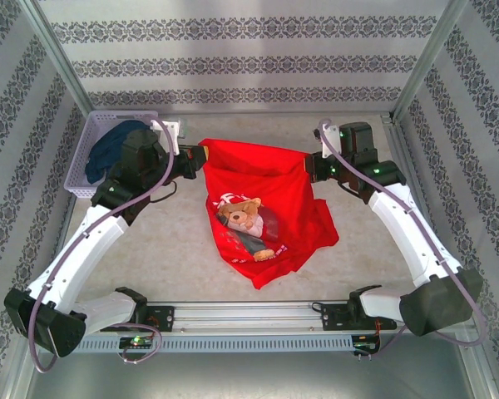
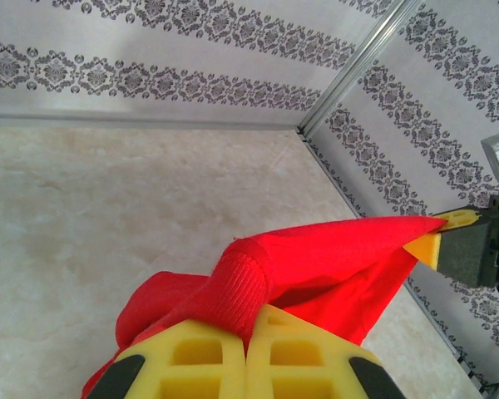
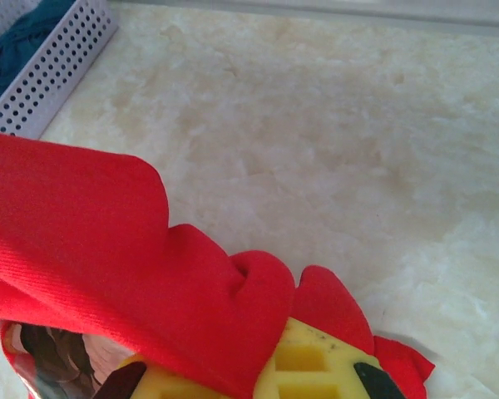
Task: Fold the inside-out t-shirt
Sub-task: Flatten out the T-shirt at the center of the table.
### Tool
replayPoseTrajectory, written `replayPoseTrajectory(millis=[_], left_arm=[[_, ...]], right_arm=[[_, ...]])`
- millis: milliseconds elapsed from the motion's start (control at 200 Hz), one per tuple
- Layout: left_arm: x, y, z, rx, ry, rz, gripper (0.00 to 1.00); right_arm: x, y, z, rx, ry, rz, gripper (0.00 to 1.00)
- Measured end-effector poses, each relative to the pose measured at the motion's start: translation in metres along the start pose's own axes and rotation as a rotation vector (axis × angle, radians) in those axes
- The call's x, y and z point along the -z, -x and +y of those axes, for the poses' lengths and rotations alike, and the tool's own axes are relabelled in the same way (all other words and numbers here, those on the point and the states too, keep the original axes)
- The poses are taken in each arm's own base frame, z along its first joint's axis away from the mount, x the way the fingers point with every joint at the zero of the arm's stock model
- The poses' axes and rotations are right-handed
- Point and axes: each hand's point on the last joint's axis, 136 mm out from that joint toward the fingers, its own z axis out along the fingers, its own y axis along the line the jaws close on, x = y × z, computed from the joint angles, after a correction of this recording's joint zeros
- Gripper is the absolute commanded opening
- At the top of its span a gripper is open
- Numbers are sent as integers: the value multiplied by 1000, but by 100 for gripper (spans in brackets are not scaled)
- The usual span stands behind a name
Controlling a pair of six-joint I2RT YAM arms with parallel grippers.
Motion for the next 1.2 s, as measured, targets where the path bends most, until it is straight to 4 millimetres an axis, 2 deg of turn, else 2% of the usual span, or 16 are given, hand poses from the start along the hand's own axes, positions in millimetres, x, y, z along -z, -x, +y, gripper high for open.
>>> replayPoseTrajectory(millis=[75, 255, 300, 360, 400, 465, 590, 675, 725, 769, 849, 944, 1084, 1149, 1199], left_arm=[[2, 5, -3, -5, -6, -11, 0], [9, 25, -20, -17, -70, -56, 0], [9, 25, -21, -18, -79, -57, 0], [8, 19, -19, -14, -80, -49, 0], [8, 10, -15, -9, -74, -36, 0], [5, -13, -5, 6, -61, 6, 0], [-3, -77, 19, 72, -40, 136, 0], [-5, -119, 31, 139, -42, 225, 0], [-7, -139, 35, 179, -49, 268, 0], [-7, -151, 38, 208, -52, 294, 0], [-7, -160, 37, 236, -63, 315, 0], [-7, -156, 34, 245, -80, 304, 0], [-7, -152, 32, 245, -86, 293, 0], [-7, -145, 29, 238, -92, 280, 0], [-6, -138, 26, 232, -99, 266, 0]], right_arm=[[8, 15, 5, 6, 11, -34, 0], [49, 79, 25, 58, 33, -210, 0], [54, 86, 27, 67, 38, -236, 0], [52, 84, 27, 67, 40, -234, 0], [45, 78, 25, 63, 39, -217, 0], [24, 54, 19, 45, 36, -148, 1], [-30, -22, -2, -10, -12, 68, 6], [-59, -76, -13, -42, -55, 227, 14], [-70, -97, -16, -52, -75, 299, 22], [-77, -109, -15, -37, -86, 341, 29], [-83, -116, -7, 24, -100, 365, 37], [-82, -116, 21, 156, -60, 328, 46], [-66, -121, 66, 361, 38, 236, 60], [-60, -123, 80, 445, 69, 198, 70], [-59, -124, 86, 492, 83, 178, 73]])
